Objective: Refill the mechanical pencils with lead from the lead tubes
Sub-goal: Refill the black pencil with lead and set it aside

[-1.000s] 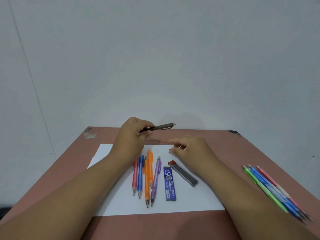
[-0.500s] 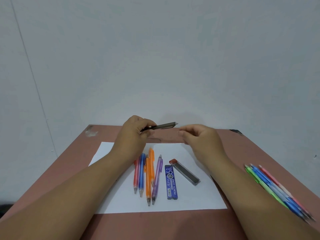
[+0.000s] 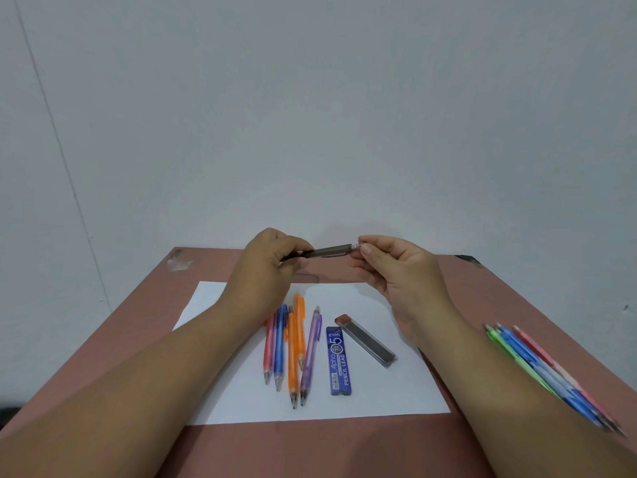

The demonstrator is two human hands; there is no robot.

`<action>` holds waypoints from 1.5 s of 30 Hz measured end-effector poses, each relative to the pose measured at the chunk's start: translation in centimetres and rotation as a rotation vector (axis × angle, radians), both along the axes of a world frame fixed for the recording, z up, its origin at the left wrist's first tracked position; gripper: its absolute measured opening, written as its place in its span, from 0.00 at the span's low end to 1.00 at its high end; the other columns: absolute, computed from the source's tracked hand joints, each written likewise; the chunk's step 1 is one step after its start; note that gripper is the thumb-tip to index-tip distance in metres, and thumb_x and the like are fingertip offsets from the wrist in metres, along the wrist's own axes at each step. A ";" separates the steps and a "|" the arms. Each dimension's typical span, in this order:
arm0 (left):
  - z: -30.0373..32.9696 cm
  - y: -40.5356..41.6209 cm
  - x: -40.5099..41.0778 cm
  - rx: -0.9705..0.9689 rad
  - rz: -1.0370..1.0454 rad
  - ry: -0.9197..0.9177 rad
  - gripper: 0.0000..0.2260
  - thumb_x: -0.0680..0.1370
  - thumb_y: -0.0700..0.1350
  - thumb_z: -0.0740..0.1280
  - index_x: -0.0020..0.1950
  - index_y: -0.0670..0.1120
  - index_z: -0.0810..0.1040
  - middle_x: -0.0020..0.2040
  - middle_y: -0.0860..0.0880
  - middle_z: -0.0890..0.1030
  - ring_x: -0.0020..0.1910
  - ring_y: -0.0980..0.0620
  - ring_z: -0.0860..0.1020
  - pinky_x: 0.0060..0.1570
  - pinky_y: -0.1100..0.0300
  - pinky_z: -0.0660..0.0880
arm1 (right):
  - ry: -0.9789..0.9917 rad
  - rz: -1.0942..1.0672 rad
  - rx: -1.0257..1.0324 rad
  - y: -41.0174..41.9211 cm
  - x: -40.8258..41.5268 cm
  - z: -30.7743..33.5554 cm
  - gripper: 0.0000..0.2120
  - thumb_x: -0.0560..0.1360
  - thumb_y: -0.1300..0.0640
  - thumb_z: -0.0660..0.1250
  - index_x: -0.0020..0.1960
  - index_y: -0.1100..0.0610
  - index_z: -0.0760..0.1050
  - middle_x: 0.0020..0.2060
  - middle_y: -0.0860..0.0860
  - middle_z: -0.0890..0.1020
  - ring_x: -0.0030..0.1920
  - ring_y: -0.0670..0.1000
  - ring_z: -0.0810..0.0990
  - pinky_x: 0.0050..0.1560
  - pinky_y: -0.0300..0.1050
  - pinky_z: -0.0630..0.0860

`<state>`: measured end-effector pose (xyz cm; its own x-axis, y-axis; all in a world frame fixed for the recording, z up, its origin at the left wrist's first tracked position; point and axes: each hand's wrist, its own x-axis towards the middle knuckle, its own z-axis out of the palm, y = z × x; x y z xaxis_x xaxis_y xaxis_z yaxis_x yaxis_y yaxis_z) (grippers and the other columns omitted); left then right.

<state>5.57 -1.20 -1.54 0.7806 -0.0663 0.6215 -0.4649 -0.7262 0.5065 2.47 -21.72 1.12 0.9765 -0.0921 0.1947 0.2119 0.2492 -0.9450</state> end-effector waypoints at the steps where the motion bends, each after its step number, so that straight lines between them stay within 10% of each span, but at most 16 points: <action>1: 0.0 0.0 0.0 0.001 0.001 0.002 0.10 0.81 0.42 0.68 0.59 0.53 0.83 0.48 0.55 0.75 0.49 0.60 0.72 0.46 0.71 0.67 | 0.001 0.000 0.002 0.0 0.0 0.0 0.07 0.78 0.67 0.69 0.55 0.61 0.82 0.45 0.57 0.87 0.47 0.52 0.87 0.49 0.42 0.83; 38: 1.3 -2.6 -3.0 -0.015 -0.205 0.024 0.12 0.80 0.50 0.68 0.64 0.57 0.82 0.44 0.56 0.75 0.47 0.61 0.73 0.41 0.73 0.68 | 0.049 0.129 0.079 -0.4 -0.1 0.1 0.13 0.83 0.50 0.64 0.54 0.55 0.84 0.53 0.54 0.87 0.51 0.53 0.82 0.56 0.52 0.78; 45: 1.6 -2.6 -3.6 -0.107 -0.304 0.093 0.11 0.78 0.52 0.70 0.58 0.67 0.80 0.41 0.57 0.80 0.45 0.58 0.77 0.43 0.70 0.72 | 0.084 0.188 0.357 0.0 -0.1 0.7 0.14 0.83 0.48 0.62 0.52 0.58 0.76 0.49 0.59 0.86 0.49 0.58 0.86 0.50 0.53 0.82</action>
